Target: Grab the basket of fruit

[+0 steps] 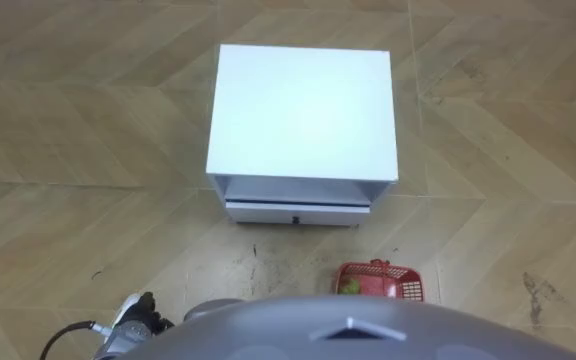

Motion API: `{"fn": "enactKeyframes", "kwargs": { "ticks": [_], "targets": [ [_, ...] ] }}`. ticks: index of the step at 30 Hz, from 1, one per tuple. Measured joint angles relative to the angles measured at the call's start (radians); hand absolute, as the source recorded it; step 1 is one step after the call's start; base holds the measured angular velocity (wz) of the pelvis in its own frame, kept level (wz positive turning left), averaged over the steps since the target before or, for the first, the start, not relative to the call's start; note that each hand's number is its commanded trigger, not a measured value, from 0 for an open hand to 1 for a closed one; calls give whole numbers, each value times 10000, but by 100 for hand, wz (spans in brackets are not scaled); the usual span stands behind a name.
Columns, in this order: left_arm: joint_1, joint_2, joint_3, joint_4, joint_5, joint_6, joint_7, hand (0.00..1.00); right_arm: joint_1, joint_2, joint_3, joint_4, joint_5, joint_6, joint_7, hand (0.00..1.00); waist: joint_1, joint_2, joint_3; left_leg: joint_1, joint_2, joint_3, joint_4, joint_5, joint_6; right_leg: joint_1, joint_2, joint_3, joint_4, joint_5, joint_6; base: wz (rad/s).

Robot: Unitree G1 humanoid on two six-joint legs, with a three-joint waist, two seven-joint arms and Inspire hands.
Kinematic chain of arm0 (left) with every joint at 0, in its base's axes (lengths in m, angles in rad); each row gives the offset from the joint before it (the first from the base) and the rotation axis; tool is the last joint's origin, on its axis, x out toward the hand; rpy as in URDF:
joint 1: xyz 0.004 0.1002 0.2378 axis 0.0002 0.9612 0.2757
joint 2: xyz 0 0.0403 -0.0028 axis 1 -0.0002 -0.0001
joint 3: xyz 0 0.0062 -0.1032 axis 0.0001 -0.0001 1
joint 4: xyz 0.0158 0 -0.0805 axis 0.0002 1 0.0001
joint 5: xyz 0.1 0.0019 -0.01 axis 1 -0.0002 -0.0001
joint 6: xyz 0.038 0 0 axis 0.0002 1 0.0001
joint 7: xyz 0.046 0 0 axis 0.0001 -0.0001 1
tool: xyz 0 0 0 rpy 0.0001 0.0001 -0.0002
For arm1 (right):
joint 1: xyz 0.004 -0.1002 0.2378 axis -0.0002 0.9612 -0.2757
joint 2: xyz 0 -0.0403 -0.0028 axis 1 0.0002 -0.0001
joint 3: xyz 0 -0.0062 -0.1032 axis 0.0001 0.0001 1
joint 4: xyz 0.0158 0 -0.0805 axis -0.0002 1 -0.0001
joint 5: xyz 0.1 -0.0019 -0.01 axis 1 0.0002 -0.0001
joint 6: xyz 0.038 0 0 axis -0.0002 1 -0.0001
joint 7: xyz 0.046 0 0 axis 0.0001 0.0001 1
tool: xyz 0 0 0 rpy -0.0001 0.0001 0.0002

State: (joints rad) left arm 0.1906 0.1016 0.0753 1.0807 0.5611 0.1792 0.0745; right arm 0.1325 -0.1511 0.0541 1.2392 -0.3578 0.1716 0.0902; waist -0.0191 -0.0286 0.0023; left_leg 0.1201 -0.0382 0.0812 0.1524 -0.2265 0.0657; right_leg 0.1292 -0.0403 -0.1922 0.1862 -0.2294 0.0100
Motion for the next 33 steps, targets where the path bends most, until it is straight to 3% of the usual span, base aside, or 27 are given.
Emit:
{"fn": "enactKeyframes", "kwargs": {
  "ticks": [17,33],
  "targets": [
    [36,15,7,-1,5,-112,318,0,-125,-1,0,-57,36,-195,-224,0,4,68,-28,-39,-3,-8,1,0,0,-31,5,3,-7,0,0,0],
    [377,-10,9,71,8,-113,306,0,84,6,-113,-143,59,-292,-619,0,-17,103,-4,-36,-25,-25,87,-18,28,-53,-98,-41,159,-14,21,0]
  ]
}}
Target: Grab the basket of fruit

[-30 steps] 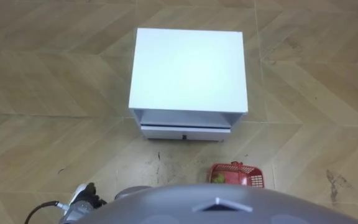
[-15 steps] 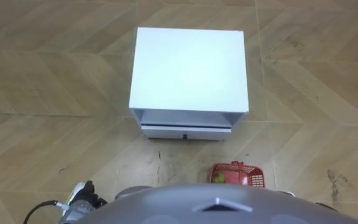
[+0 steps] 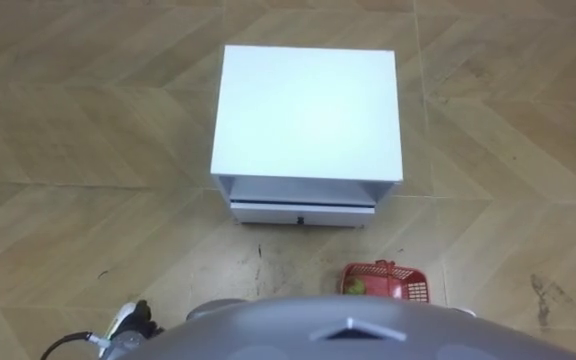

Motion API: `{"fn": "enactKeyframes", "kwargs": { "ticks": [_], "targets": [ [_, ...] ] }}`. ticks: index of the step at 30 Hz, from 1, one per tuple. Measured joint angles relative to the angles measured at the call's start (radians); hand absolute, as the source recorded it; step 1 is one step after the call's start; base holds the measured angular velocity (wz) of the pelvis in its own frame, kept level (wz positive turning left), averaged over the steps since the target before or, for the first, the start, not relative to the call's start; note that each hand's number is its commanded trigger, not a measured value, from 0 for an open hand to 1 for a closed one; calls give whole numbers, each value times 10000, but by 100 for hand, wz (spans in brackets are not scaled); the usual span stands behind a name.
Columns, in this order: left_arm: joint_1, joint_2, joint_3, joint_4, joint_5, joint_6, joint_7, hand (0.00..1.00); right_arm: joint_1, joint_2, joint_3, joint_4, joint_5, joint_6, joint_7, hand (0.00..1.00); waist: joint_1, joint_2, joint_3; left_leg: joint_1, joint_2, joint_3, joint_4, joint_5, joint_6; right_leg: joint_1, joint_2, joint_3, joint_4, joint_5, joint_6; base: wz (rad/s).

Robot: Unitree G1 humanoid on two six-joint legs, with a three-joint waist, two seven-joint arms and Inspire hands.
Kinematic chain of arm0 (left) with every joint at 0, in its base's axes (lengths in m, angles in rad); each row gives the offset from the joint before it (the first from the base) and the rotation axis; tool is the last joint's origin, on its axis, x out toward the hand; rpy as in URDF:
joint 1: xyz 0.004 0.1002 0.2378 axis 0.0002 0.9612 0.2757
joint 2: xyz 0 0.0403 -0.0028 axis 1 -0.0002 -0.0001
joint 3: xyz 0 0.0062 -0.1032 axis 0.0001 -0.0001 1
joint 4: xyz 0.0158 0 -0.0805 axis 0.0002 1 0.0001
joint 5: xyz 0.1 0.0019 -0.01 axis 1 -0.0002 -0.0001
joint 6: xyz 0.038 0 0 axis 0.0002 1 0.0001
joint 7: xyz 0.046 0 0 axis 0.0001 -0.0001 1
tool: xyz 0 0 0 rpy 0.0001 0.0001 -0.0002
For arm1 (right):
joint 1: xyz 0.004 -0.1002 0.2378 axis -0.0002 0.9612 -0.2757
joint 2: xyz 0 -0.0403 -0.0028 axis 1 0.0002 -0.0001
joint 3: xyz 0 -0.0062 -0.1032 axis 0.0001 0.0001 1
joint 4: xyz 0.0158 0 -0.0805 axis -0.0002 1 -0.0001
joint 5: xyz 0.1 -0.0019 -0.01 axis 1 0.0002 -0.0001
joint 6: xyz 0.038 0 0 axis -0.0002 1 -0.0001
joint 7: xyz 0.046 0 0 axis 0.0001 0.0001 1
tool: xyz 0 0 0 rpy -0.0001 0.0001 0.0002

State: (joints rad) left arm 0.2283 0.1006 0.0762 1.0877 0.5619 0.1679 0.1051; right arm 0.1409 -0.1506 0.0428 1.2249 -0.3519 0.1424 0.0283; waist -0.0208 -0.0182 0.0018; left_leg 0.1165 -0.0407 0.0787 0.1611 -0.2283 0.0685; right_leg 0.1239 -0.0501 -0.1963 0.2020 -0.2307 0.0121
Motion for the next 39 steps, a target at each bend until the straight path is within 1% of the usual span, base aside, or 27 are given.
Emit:
{"fn": "enactKeyframes", "kwargs": {
  "ticks": [2,4,8,11,14,15,16,17,18,19,21,23,24,25,26,27,28,29,30,31,32,33,34,36,37,38,39],
  "targets": [
    [-19,-23,0,0,3,-23,-12,0,-11,2,-38,-2,-14,2,-67,0,-3,0,3,-40,-10,7,118,-79,30,-50,-30,14,115,-46,21,0],
    [-11,-23,3,0,6,-83,-20,0,-17,3,-271,-4,-16,1,-164,0,-14,-14,6,-205,-56,21,462,-305,88,-217,-135,26,492,-262,71,0],
    [-25,3,89,-10,8,-202,-26,0,6,0,-287,-43,36,-11,-237,0,-21,0,8,-242,-90,153,753,-432,217,-460,-258,63,1135,-381,164,-5],
    [-125,102,129,-4,-11,-391,-40,0,-11,-5,-291,-270,54,-15,-235,0,-22,-8,29,-496,-122,332,1104,-480,299,-910,-418,49,1806,-378,166,-10],
    [-265,269,324,91,-10,-672,-60,0,-77,-46,-591,-558,81,-110,-266,0,7,15,-9,-777,-186,699,1248,-449,379,-1258,-564,48,1993,-328,252,-17],
    [-267,357,410,90,-5,-800,-30,0,-156,-49,-679,-768,168,-114,-332,0,17,43,-14,-898,-135,904,1215,-466,548,-1502,-666,21,2506,-393,317,-6],
    [-271,464,422,103,-3,-875,-11,0,-134,-46,-729,-888,381,-106,-414,0,-22,28,88,-898,-177,1154,1276,-523,641,-1755,-948,16,3910,-545,397,4],
    [-241,508,422,97,-3,-885,-10,0,-79,-47,-779,-924,465,-100,-424,0,-8,-49,71,-888,-237,1182,1295,-526,652,-1760,-1152,44,4640,-566,433,9],
    [-147,570,454,69,-5,-906,-5,0,-55,-56,-905,-1015,556,-107,-527,0,130,-174,17,-890,-337,1357,1308,-561,707,-1646,-1512,188,5832,-565,457,-13],
    [-128,587,480,69,-26,-902,-5,0,-130,-78,-1068,-1103,802,-210,-693,0,307,-227,19,-986,-389,1452,1375,-566,716,-1383,-1785,380,6433,-501,521,-21],
    [-61,623,469,68,-153,-935,-1,0,-321,-122,-1061,-1183,1347,-430,-910,0,329,-264,4,-1343,-366,1451,1669,-564,718,-864,-1905,587,6257,-232,527,-9],
    [-97,660,457,67,-219,-1014,-1,0,-468,-110,-1057,-1445,1927,-626,-944,0,337,-349,-22,-2026,-350,1440,2244,-564,717,-363,-2019,548,5240,-107,565,5],
    [-233,689,378,60,-229,-1044,-2,0,-664,-102,-1012,-1455,2096,-788,-942,0,333,-471,-46,-2673,-347,1435,2804,-564,717,-130,-2088,510,4243,-159,656,8],
    [-403,687,377,89,-275,-1083,0,0,-901,-93,-984,-1423,2197,-894,-944,0,333,-561,6,-3326,-321,1416,3462,-565,716,-11,-2075,522,3287,-353,870,9],
    [-527,667,374,114,-302,-1107,-1,0,-1017,-101,-983,-1390,2186,-961,-957,0,339,-551,9,-3624,-267,1409,3744,-566,713,-15,-2019,543,2987,-546,993,7],
    [-747,645,375,130,-372,-1187,0,0,-1266,-85,-931,-1387,2180,-980,-1015,0,444,-488,40,-4100,-102,1319,4119,-557,692,-114,-1733,585,2695,-791,1038,5],
    [-889,655,384,140,-415,-1301,15,0,-1329,-56,-849,-1397,2240,-977,-1062,0,542,-423,19,-4441,29,1195,4331,-531,623,-284,-1546,593,2671,-1002,942,6],
    [-969,660,383,157,-471,-1354,20,0,-1343,-54,-831,-1410,2323,-976,-1067,0,556,-421,22,-4603,89,1162,4466,-528,577,-385,-1490,598,2740,-1133,967,18],
    [-1196,703,362,343,-567,-1500,93,0,-1406,-55,-822,-1494,2466,-970,-1125,0,565,-425,28,-4980,121,1036,4791,-548,507,-678,-1443,615,3116,-1532,944,31],
    [-1416,709,356,416,-617,-1547,206,0,-1438,-66,-843,-1806,2535,-971,-1246,0,538,-433,33,-5450,119,906,5199,-632,407,-1102,-1426,724,3732,-2015,933,35],
    [-1534,726,301,488,-700,-1548,292,0,-1462,-67,-839,-1958,2638,-994,-1355,0,516,-442,46,-5718,96,812,5476,-646,407,-1348,-1426,770,4096,-2265,914,43],
    [-1781,800,84,634,-899,-1564,463,0,-1632,-66,-838,-2128,2860,-1001,-1523,0,472,-427,58,-6305,100,665,6006,-763,409,-1872,-1410,804,4916,-2762,857,40],
    [-2021,895,-116,839,-1038,-1642,612,0,-1848,-63,-843,-2223,2987,-1085,-1667,0,471,-502,122,-6885,57,530,6684,-922,391,-2444,-1431,828,5864,-3269,837,39],
    [-2325,983,-411,1063,-1279,-1723,812,0,-2255,-92,-851,-2244,3163,-1313,-1981,0,470,-509,181,-7813,61,358,7792,-1264,394,-3303,-1450,856,7327,-3914,701,30],
    [-2375,995,-485,1121,-1346,-1727,815,0,-2402,-104,-851,-2234,3199,-1354,-2078,0,477,-512,181,-8095,47,331,8156,-1404,474,-3598,-1500,860,7872,-4081,708,27],
    [-2430,997,-609,1192,-1388,-1727,813,0,-2677,-125,-855,-2239,3285,-1420,-2244,0,484,-525,190,-8568,-65,279,8749,-1562,562,-4170,-1633,934,8926,-4299,735,25],
    [-2513,1017,-756,1288,-1467,-1714,812,0,-2897,-108,-854,-2257,3441,-1465,-2382,0,449,-551,208,-8898,-172,311,9253,-1711,620,-4684,-1824,1034,10061,-4302,729,42]
  ]
}}
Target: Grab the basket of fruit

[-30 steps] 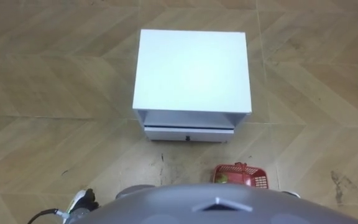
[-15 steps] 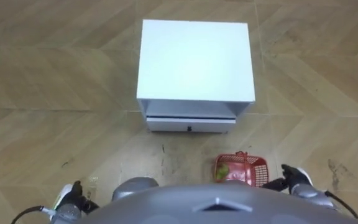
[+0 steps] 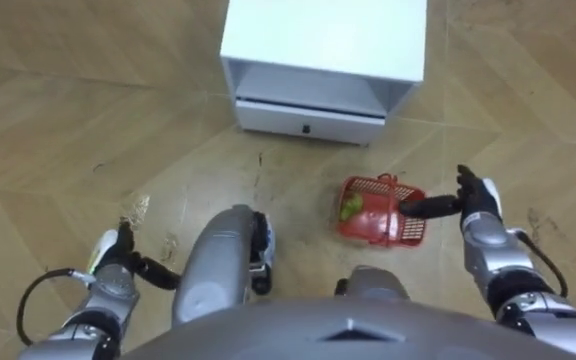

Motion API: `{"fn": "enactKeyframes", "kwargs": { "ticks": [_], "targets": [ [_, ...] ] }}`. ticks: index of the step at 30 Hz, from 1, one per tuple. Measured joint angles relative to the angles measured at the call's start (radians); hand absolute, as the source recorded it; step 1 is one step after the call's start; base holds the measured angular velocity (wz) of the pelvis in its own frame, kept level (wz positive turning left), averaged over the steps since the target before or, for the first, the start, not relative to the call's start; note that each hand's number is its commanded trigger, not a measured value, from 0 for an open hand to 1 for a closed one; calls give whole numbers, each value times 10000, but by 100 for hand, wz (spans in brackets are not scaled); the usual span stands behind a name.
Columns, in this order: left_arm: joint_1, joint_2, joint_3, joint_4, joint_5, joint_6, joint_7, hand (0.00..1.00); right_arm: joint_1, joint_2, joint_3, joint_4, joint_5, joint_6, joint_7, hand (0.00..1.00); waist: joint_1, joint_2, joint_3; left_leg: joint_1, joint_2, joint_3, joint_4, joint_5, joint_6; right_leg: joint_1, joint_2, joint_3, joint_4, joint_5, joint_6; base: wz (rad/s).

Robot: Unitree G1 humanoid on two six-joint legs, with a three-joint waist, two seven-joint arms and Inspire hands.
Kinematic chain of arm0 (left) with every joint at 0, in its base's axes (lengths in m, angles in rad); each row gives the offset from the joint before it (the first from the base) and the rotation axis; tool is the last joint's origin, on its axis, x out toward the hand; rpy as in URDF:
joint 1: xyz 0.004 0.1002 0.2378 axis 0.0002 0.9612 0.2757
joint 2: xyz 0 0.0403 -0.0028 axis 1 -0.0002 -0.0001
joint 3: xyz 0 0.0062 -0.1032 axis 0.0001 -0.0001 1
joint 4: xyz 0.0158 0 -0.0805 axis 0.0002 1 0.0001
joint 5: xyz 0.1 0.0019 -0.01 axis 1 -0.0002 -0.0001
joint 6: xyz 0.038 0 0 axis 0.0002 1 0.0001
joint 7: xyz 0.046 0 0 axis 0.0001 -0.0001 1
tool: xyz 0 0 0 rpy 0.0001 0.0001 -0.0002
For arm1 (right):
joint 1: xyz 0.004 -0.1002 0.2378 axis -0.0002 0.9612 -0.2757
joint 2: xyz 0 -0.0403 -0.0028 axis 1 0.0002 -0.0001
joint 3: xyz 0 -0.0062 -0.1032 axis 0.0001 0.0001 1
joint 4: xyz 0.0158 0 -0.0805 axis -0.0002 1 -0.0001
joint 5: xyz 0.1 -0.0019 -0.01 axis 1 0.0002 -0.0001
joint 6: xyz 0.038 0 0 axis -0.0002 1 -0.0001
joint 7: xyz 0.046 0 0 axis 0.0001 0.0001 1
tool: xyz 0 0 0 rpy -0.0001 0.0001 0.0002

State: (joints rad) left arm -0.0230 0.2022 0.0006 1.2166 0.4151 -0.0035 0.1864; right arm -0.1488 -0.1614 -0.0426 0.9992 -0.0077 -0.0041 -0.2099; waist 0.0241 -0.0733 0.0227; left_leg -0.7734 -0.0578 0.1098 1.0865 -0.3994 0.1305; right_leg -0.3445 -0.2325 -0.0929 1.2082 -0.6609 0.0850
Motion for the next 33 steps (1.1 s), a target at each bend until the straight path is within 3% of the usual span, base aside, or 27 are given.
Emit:
{"fn": "enactKeyframes", "kwargs": {
  "ticks": [1,5,6,8,9,10,11,12,13,14,15,16,17,18,20,22,26,27,28,29,31,33],
  "targets": [
    [-94,60,-180,29,-136,-1,7,0,-132,35,5,2,111,-107,-163,0,-38,-8,17,-336,-93,38,537,-144,84,-422,-173,47,1050,7,-8,42],
    [-415,249,-558,382,-797,-141,349,0,-612,81,-8,31,489,-442,-547,0,-202,-7,114,-1448,-52,479,2262,-684,231,-1560,-771,307,3912,21,2,53],
    [-487,254,-568,394,-1092,-152,471,0,-726,73,-69,55,478,-512,-645,0,-266,18,135,-1851,-24,606,2815,-899,74,-1981,-975,407,4678,19,0,56],
    [-597,263,-568,552,-1422,-290,662,0,-926,74,-145,80,483,-511,-709,0,-358,-43,153,-2451,-69,794,3496,-1277,-675,-2594,-1301,638,5602,19,-3,39],
    [-613,250,-555,766,-1609,-336,742,0,-1132,46,-186,106,520,-498,-679,0,-396,-95,231,-2712,-290,378,4642,-1554,-1126,-3014,-1489,776,6203,-13,-71,-38],
    [-555,240,-612,960,-1811,-329,776,0,-1364,-16,-188,14,720,-501,-643,0,-252,171,83,-2717,-662,-708,5592,-2677,-642,-3626,-1524,938,7129,-3,-64,-62],
    [-610,282,-637,1069,-1887,-331,802,0,-1489,-26,-207,-48,851,-511,-634,0,-197,228,140,-2994,-681,-684,5959,-2816,-607,-3866,-1564,1038,7750,-13,-51,-56],
    [-684,432,-702,1206,-1910,-340,876,0,-1342,15,-228,-229,992,-514,-645,0,-341,48,66,-3396,-601,-453,6574,-2933,-365,-3733,-1812,1129,8921,347,91,23],
    [-684,590,-907,1261,-1941,-451,974,0,-1082,23,-229,-305,985,-515,-585,0,-648,-197,-30,-3638,-557,-192,6951,-2917,-212,-2890,-1900,1108,9624,891,189,45],
    [-674,604,-1040,1275,-2022,-540,1039,0,-1049,-15,-237,-327,958,-518,-569,0,-722,-292,-42,-3733,-524,-72,7141,-2914,-130,-2480,-1826,1104,9710,1084,146,25],
    [-611,564,-1271,1272,-2261,-652,1072,0,-1085,-157,-217,-458,888,-612,-527,0,-743,-293,13,-3969,-439,96,7501,-2937,-236,-2157,-1781,1196,9817,774,96,-10],
    [-603,475,-1410,1238,-2404,-671,1057,0,-1030,-363,-178,-618,819,-746,-430,0,-895,-152,121,-4143,-330,77,7825,-2948,-301,-2157,-1918,1139,10115,601,48,-17],
    [-542,477,-1410,1199,-2504,-684,1054,0,-983,-380,-181,-652,779,-729,-387,0,-973,-140,143,-4196,-304,91,7884,-2954,-358,-2216,-1972,1152,10245,576,-2,-8],
    [-420,510,-1419,1197,-2666,-698,1054,0,-811,-339,-169,-787,742,-690,-378,0,-1039,-154,150,-4220,-244,124,7919,-2962,-486,-2301,-1981,1224,10401,505,-123,-11],
    [-303,505,-1507,1196,-2926,-698,1037,0,-599,-344,-158,-894,737,-671,-392,0,-1105,-186,155,-4218,-206,125,7919,-2963,-664,-2315,-1974,1264,10511,326,-143,-9],
    [-209,509,-1643,1183,-3047,-701,998,0,-572,-345,-93,-894,755,-593,-425,0,-1144,-369,137,-4218,-220,180,7991,-2951,-871,-2256,-1974,1414,10749,6,-154,0],
    [150,621,-1838,1156,-3032,-811,844,0,-523,-337,474,-918,773,-600,-591,0,-1146,-735,109,-4303,-248,173,8730,-2889,-996,-1672,-1906,1475,11429,-494,-259,3],
    [203,614,-1881,1029,-3027,-868,813,0,-373,-392,605,-1099,785,-601,-627,0,-1148,-808,107,-4480,-204,116,9077,-2878,-1019,-1483,-1704,1440,11731,-640,-271,0],
    [192,435,-1951,982,-3024,-953,701,0,-435,-530,626,-1126,790,-601,-653,0,-1011,-609,186,-4718,-161,-158,9225,-2710,-1324,-1518,-1419,1338,11765,-584,-273,0],
    [214,437,-2021,991,-3024,-1034,621,0,-429,-507,648,-1128,791,-601,-686,0,-1018,-604,180,-4758,-215,-173,9193,-2605,-1461,-1523,-1420,1320,11761,-584,-271,-3],
    [195,465,-2144,1012,-3032,-1117,530,0,-424,-474,830,-1128,893,-606,-772,0,-1040,-763,182,-4755,-253,-191,8972,-2546,-1481,-1588,-1421,1247,11755,-596,-246,16],
    [188,476,-2290,1026,-3034,-1118,445,0,-423,-476,915,-1127,915,-606,-802,0,-1070,-790,164,-4765,-250,-245,8881,-2544,-1483,-1644,-1411,1135,11769,-610,-220,15]
  ]
}}
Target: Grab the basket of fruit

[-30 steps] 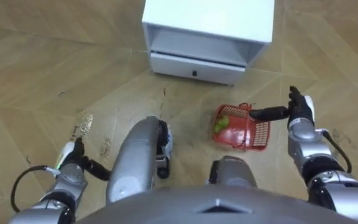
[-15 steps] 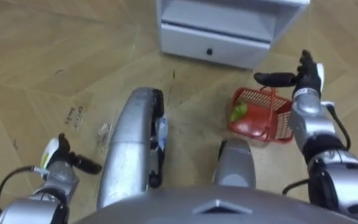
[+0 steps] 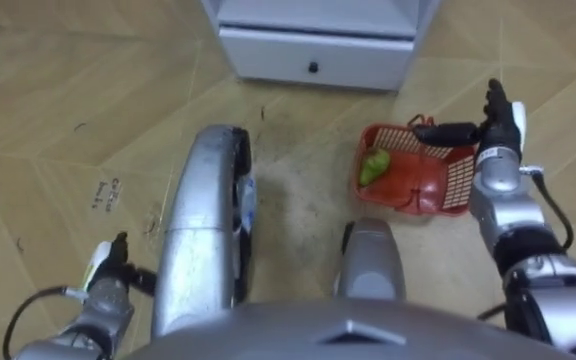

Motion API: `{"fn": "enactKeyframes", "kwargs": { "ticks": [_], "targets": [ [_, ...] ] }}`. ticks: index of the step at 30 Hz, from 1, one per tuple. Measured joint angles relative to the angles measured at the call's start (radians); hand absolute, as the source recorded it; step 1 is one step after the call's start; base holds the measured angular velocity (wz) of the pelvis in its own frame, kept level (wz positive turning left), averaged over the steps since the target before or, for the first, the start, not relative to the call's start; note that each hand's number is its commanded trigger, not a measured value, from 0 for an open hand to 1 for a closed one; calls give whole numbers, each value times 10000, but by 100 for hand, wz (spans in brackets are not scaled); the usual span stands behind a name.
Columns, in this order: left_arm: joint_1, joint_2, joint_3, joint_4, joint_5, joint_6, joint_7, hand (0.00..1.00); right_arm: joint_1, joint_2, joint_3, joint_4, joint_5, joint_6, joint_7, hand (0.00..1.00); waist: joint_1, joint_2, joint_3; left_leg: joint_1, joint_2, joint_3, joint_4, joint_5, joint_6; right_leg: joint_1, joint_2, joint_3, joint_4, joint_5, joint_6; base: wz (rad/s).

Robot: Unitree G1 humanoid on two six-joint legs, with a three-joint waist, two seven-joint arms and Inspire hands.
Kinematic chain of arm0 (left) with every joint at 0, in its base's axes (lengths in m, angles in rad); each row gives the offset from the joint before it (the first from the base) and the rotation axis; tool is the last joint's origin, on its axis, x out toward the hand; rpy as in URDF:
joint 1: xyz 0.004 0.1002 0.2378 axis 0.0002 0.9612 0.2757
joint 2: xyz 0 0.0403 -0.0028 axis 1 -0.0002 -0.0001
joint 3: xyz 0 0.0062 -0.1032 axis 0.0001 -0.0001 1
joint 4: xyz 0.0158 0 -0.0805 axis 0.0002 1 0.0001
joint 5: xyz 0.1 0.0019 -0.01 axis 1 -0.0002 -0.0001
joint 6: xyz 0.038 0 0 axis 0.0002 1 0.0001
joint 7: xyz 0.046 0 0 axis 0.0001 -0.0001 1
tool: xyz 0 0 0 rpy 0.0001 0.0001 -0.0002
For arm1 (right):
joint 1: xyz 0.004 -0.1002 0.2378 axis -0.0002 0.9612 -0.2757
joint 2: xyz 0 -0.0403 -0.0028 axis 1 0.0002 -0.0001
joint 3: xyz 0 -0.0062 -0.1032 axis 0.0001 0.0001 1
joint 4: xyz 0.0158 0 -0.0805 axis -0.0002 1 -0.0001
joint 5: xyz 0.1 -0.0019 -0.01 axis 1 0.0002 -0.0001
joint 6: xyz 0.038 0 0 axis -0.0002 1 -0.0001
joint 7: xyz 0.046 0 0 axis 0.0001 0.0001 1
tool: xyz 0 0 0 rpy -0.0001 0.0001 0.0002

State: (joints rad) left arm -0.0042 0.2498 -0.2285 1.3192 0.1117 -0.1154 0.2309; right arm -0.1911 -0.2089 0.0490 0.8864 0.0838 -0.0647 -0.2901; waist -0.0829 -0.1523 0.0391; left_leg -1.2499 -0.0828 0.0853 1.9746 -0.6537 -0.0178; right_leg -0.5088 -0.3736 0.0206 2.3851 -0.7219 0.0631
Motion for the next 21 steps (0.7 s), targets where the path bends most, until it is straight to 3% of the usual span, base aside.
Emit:
{"fn": "enactKeyframes", "kwargs": {
  "ticks": [6,11,15,16,21],
  "targets": [
    [253,-33,-258,94,0,12,-59,0,25,-54,68,14,-5,5,43,0,2,124,-56,67,0,-160,-25,4,-9,2,119,-11,34,-12,-23,-3],
    [235,-62,-324,149,5,11,-76,0,114,-47,95,101,-25,16,232,0,11,335,-55,61,19,-151,-103,28,-58,-152,130,25,39,-12,-24,0],
    [228,-78,-332,126,1,20,-144,0,105,-40,179,187,48,43,332,0,58,368,-51,-25,36,-90,-258,37,-76,-287,116,53,42,-14,-27,1],
    [178,-85,-336,33,4,44,-230,0,15,-13,285,371,94,43,375,0,66,387,-41,-56,44,-110,-248,97,-193,-312,157,57,40,-14,-27,0],
    [-194,-98,-506,12,6,66,-490,0,-211,96,768,1116,94,175,648,0,158,439,-37,-157,79,-134,-242,110,-218,-351,251,19,36,-19,-17,1]
  ]
}}
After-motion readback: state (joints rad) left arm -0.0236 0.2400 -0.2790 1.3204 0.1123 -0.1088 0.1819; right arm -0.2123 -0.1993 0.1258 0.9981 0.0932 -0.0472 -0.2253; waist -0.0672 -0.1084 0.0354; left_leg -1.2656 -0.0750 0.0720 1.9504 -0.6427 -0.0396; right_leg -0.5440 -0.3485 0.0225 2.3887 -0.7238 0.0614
